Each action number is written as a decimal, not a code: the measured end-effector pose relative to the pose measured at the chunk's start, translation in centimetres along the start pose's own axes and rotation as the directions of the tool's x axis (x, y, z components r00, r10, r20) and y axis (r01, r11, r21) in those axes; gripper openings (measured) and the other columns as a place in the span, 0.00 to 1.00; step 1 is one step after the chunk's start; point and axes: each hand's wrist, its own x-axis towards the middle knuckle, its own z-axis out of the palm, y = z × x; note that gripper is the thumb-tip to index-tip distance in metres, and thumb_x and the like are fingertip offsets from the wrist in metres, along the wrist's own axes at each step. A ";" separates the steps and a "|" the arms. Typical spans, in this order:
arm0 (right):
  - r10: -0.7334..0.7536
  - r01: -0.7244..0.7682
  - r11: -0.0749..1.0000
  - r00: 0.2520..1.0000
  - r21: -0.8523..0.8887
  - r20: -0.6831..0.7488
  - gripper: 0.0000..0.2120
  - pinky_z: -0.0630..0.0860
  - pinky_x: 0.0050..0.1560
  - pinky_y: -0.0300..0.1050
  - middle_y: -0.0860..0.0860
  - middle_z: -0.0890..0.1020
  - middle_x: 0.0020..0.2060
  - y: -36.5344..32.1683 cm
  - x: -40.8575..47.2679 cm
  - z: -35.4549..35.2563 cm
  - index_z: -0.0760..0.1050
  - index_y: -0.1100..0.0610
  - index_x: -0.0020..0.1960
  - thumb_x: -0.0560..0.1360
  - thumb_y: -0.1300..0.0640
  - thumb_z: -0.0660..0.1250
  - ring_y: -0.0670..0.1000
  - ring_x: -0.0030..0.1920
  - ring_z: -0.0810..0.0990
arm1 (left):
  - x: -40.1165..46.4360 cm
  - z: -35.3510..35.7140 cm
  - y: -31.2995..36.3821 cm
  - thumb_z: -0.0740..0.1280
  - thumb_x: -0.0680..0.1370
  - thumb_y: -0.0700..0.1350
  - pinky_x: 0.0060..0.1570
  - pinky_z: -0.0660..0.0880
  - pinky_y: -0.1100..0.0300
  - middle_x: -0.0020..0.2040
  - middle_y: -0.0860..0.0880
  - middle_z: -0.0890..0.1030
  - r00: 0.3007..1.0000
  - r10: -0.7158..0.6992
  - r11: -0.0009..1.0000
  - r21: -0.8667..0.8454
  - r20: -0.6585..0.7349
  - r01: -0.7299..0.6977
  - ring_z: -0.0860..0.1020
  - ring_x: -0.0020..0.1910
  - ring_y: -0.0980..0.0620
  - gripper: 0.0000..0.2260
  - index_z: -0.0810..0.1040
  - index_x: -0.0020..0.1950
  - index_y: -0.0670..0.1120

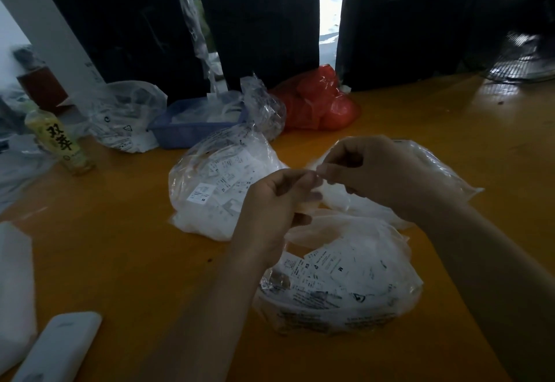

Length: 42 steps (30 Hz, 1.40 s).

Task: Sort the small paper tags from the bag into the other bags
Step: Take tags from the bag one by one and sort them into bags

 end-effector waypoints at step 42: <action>0.152 -0.145 0.988 0.966 -0.050 0.210 0.03 0.78 0.35 0.34 0.49 0.85 0.33 1.5 0.4 -1.3 0.81 0.55 0.46 0.76 0.58 0.74 0.46 0.33 0.85 | 1.0 -0.8 0.1 0.71 0.73 0.36 0.45 0.83 0.63 0.55 0.36 0.86 0.993 -0.102 0.814 -0.570 0.052 0.113 0.86 0.55 0.40 0.13 0.82 0.58 0.35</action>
